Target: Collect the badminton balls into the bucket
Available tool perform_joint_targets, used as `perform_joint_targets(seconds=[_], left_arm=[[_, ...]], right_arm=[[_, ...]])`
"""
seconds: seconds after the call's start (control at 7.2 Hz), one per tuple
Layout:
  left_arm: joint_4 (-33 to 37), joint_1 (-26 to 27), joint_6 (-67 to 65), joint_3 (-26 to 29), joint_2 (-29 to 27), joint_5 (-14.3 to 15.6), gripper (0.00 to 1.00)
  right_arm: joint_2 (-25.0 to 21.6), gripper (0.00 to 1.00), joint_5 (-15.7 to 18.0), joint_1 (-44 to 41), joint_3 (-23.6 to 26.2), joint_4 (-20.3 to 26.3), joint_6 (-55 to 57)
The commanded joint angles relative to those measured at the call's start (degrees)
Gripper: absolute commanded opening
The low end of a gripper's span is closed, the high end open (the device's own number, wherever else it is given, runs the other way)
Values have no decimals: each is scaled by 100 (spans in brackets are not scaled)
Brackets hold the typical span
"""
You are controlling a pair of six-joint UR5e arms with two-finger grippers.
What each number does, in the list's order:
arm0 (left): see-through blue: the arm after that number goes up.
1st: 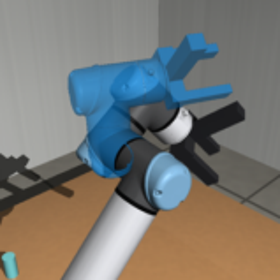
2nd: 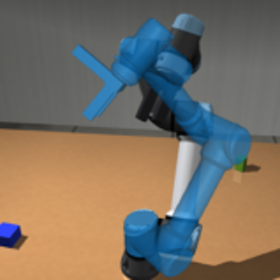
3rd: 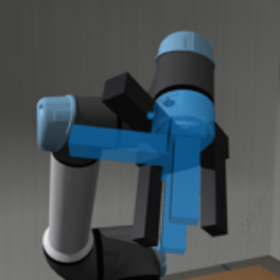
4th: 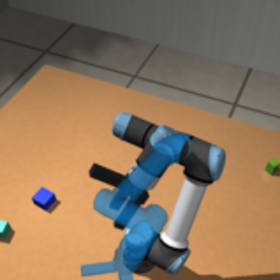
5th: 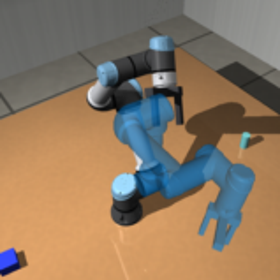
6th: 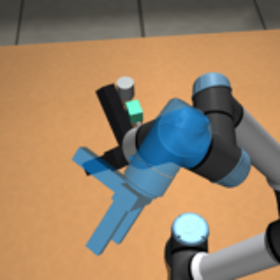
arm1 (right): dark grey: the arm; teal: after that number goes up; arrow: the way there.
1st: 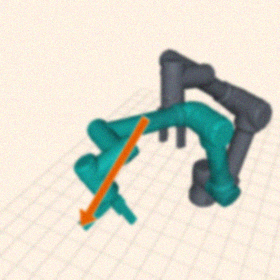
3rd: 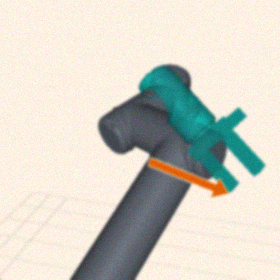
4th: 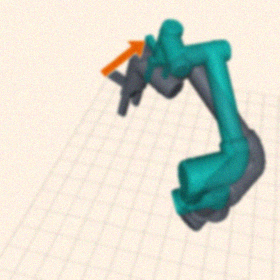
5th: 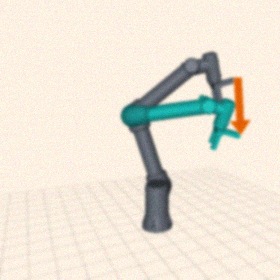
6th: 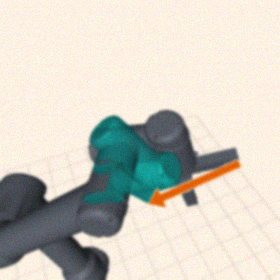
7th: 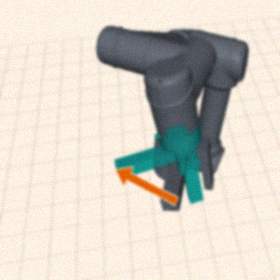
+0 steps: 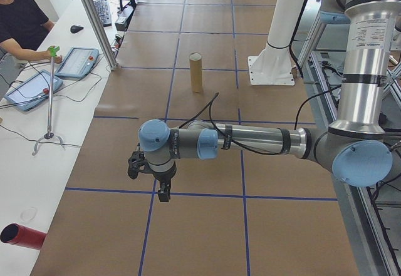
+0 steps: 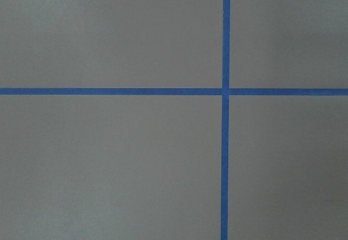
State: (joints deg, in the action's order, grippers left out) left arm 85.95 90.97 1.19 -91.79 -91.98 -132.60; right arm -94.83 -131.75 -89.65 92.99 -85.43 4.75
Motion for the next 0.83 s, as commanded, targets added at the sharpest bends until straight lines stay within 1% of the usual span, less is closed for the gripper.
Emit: perform_joint_targets(seconds=[0.0, 0.28, 0.42, 0.56, 0.69], left_arm=[[-8, 0, -31, -6, -47, 6, 100], [0, -17, -205, -41, -152, -11, 100], [18, -96, -572, -285, -197, -20, 100], [44, -427, -1168, -687, -197, -81, 100], [149, -961, -2140, -1100, -197, -664, 100]], right_arm=[[0, 100, 0, 0, 0, 0, 0], [0, 100, 0, 0, 0, 0, 0], [0, 100, 0, 0, 0, 0, 0], [0, 100, 0, 0, 0, 0, 0], [0, 100, 0, 0, 0, 0, 0]])
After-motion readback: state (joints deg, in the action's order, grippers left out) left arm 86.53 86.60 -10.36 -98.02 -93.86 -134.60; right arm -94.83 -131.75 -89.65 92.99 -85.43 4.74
